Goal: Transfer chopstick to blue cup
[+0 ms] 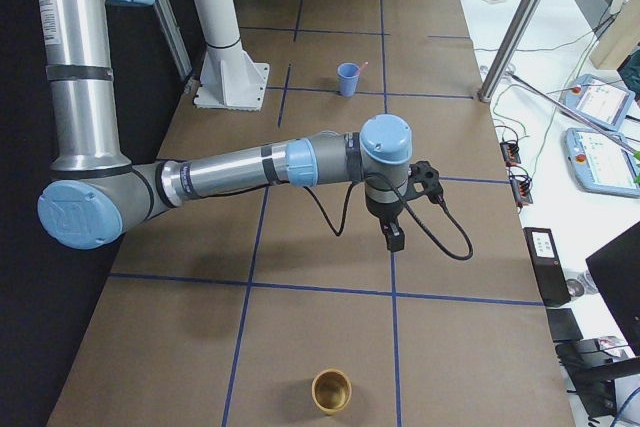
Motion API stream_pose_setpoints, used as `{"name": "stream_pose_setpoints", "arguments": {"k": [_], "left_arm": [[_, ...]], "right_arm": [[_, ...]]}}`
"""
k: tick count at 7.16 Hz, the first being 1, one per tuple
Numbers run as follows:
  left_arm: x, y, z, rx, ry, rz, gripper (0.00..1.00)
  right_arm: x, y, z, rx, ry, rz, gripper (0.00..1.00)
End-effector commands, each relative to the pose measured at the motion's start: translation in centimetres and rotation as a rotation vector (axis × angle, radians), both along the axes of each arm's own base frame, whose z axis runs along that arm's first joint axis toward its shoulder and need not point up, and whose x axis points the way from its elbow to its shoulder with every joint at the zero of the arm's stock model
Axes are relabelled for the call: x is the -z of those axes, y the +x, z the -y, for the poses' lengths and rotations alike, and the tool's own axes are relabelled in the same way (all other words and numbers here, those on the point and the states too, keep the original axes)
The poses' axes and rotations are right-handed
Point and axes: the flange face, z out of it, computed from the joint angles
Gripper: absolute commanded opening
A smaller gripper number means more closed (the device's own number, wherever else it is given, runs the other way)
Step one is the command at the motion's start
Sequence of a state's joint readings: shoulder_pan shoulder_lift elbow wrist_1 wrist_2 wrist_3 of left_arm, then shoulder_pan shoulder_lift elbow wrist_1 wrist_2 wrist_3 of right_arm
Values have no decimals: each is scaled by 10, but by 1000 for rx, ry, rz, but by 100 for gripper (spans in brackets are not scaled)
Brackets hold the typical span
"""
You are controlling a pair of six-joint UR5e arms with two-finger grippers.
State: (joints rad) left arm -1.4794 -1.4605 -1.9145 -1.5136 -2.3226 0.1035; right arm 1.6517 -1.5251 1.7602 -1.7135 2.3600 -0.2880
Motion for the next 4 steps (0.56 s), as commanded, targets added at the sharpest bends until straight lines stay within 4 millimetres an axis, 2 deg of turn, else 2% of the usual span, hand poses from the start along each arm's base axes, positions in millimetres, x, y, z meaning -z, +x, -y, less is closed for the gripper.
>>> {"name": "stream_pose_setpoints", "arguments": {"k": [1, 2, 3, 4], "left_arm": [[-27, -2, -8, -1, -50, 5, 100], [-38, -2, -8, 0, -74, 6, 100], [-40, -2, -8, 8, -87, 6, 100], [-50, -2, -8, 8, -107, 6, 100]], "right_arm": [[-51, 41, -19, 24, -67, -1, 100], [-78, 43, -21, 56, -87, 3, 100], [-100, 42, -27, 61, -130, 3, 100], [-113, 40, -37, 72, -148, 7, 100]]}}
